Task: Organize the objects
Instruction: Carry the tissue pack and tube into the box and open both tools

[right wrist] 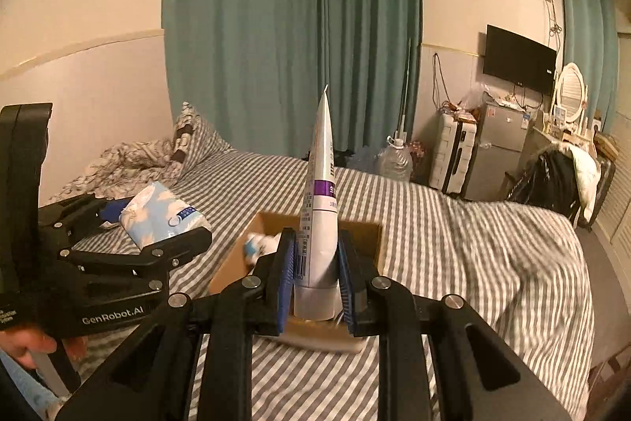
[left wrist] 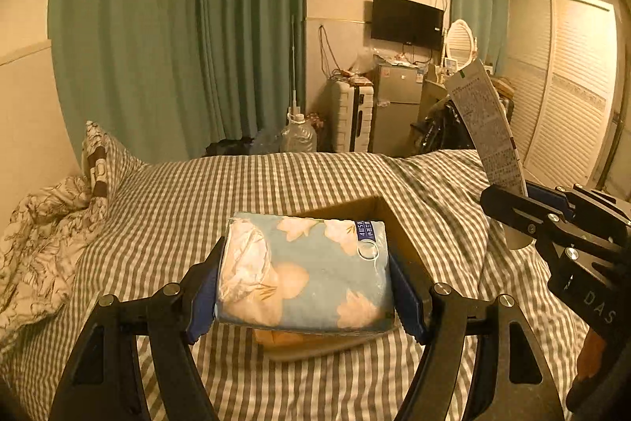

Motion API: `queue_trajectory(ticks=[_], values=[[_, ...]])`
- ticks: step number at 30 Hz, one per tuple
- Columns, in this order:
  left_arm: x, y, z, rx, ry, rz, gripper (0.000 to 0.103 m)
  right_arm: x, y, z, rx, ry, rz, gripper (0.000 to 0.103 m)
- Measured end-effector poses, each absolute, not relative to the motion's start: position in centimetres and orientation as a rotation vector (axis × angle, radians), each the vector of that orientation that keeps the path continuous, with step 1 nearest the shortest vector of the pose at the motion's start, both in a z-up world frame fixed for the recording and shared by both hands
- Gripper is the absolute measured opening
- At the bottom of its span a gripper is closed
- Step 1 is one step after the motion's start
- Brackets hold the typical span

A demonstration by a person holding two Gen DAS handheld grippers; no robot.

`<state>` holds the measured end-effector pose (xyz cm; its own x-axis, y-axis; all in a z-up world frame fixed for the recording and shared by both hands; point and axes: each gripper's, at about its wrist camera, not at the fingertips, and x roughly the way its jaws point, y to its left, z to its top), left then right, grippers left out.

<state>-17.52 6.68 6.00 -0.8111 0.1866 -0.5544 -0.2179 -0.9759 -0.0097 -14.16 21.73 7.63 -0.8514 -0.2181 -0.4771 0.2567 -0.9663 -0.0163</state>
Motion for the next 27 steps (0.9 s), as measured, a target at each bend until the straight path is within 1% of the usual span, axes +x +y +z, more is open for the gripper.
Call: queue_trajectory(ticks=[4,9,14,22,24,27], values=[[-20.9,7.4,5.4,-0.874,0.070,2.796,0.075,-18.1,22.2,7.5,0.734,0.119,-2.794,0.020],[-24.3,7.7,3.2,-0.941,0.033,2.794,0.075,-22.3,23.0,5.8,0.790,0.080,-2.765,0.020],[-26.9,7.2,-0.3,-1.037,0.011,2.765,0.075,-26.5,22.9,2.5,0.901,0.022,-2.690,0.020],[-28.6,7.1,-4.7,-1.159,0.088,2.737,0.075,-29.4,22.3,-4.9,1.096,0.024,-2.625,0.020],[-28.7,7.1,-5.4,-1.160,0.107,2.735,0.075,-30.0,22.7,-5.8,1.130,0.010,-2.624,0.020],[-29.0,6.8,-6.0,-1.142,0.108,2.740,0.079,-30.5,23.5,-6.0,1.138,-0.037,-2.632,0.020]])
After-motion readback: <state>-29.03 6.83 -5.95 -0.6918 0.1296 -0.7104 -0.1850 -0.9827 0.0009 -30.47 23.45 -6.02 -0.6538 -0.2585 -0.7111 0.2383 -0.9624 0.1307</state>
